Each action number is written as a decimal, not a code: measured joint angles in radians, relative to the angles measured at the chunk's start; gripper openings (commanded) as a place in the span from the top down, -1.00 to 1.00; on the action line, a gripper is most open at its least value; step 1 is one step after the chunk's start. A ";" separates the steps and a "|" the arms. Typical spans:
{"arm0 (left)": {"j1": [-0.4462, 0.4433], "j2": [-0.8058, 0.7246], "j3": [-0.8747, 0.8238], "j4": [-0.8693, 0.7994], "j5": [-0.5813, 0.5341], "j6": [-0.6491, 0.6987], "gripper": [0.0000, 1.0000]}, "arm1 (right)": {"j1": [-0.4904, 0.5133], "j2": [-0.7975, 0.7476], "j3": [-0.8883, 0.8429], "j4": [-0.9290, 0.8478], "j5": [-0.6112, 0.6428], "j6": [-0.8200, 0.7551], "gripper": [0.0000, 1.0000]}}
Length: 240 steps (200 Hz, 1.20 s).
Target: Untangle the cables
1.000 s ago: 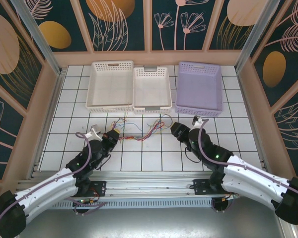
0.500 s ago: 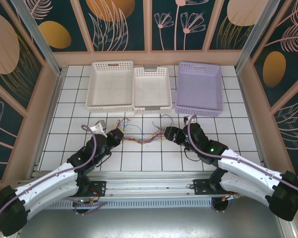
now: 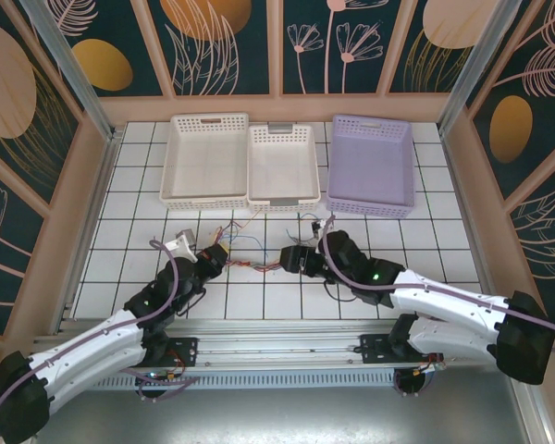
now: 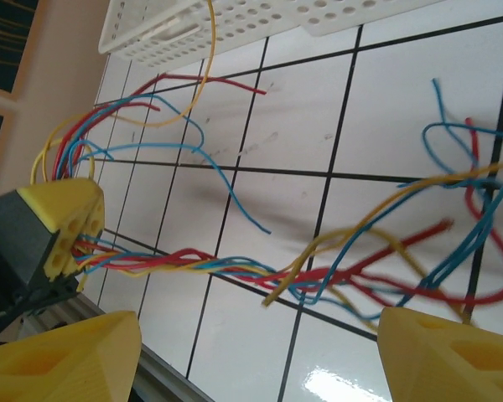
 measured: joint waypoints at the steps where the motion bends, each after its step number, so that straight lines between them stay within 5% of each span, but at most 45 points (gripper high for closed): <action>1: 0.000 -0.002 -0.001 0.001 -0.001 -0.001 1.00 | 0.003 0.000 0.000 -0.001 0.004 0.002 -0.49; 77: 0.000 -0.063 -0.046 0.036 -0.038 -0.058 1.00 | 0.032 -0.025 -0.115 0.015 0.091 0.093 -0.49; 125: 0.000 -0.043 -0.049 0.058 -0.037 -0.072 1.00 | 0.035 0.006 -0.140 0.175 0.094 0.116 -0.50; 193: 0.000 -0.043 -0.066 0.114 -0.029 -0.091 1.00 | 0.020 0.212 -0.150 0.388 0.089 0.121 -0.46; 240: 0.000 -0.050 -0.111 0.167 -0.010 -0.103 1.00 | 0.012 0.303 -0.101 0.550 0.095 0.069 0.00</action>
